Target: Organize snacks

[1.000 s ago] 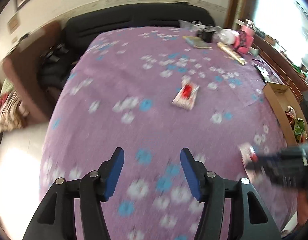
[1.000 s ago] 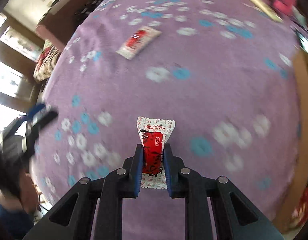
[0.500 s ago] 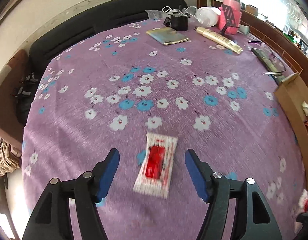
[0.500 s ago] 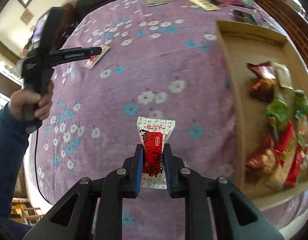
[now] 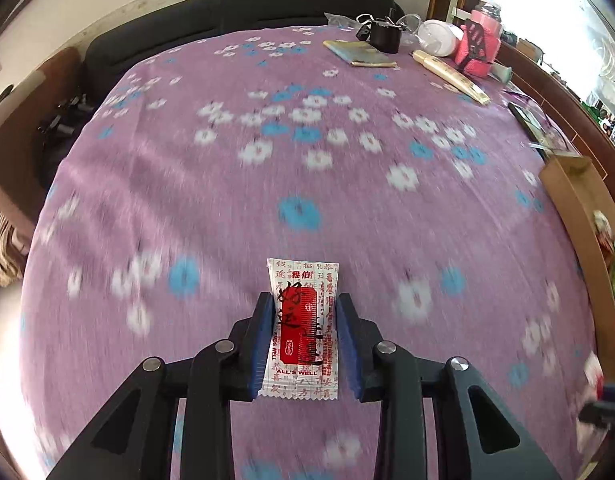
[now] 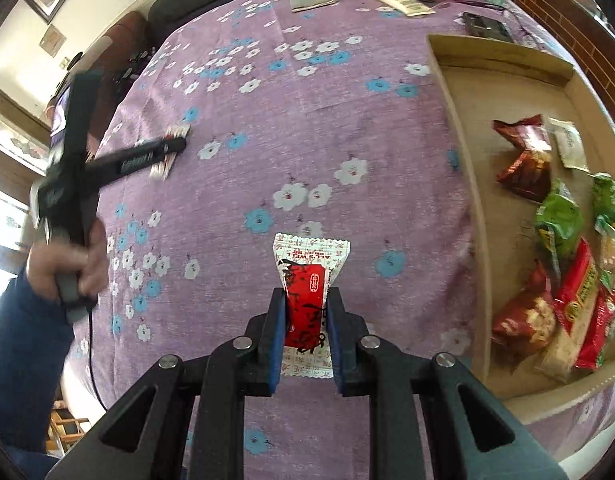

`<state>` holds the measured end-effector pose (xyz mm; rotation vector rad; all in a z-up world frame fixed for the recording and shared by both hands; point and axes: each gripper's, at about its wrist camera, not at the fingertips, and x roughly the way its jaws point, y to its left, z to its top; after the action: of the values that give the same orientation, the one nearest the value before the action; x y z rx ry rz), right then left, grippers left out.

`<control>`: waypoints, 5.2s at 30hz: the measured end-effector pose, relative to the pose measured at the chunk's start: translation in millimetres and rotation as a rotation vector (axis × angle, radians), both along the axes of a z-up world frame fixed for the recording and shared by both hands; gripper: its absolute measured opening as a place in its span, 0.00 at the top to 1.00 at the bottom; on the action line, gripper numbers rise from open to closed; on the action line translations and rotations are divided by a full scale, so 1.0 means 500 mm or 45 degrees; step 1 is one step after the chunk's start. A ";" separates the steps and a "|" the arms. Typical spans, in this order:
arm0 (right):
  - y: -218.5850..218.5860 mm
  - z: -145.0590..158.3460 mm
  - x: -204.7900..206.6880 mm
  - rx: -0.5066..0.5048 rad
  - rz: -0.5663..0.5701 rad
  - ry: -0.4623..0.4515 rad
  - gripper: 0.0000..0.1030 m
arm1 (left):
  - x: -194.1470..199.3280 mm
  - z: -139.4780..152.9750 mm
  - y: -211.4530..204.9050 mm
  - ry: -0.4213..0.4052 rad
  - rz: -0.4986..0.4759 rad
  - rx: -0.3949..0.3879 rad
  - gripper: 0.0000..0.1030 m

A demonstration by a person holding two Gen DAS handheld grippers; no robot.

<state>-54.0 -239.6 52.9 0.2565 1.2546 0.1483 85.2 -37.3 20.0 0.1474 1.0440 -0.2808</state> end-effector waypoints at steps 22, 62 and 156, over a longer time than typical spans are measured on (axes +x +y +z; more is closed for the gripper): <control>-0.016 0.034 0.015 0.076 0.146 -0.079 0.82 | -0.267 0.046 -0.081 0.000 0.034 -0.081 0.69; -0.455 0.023 -0.054 0.110 -0.510 -0.099 0.82 | -0.343 0.108 -0.593 -0.067 -0.762 0.025 0.69; -0.446 0.088 -0.128 -0.121 -0.602 -0.298 0.06 | -0.352 0.133 -0.583 -0.162 -0.764 0.040 0.17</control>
<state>-117.8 -462.4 97.1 0.4333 0.9380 -0.2807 -90.7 -328.6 86.4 0.5031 0.8586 -0.7873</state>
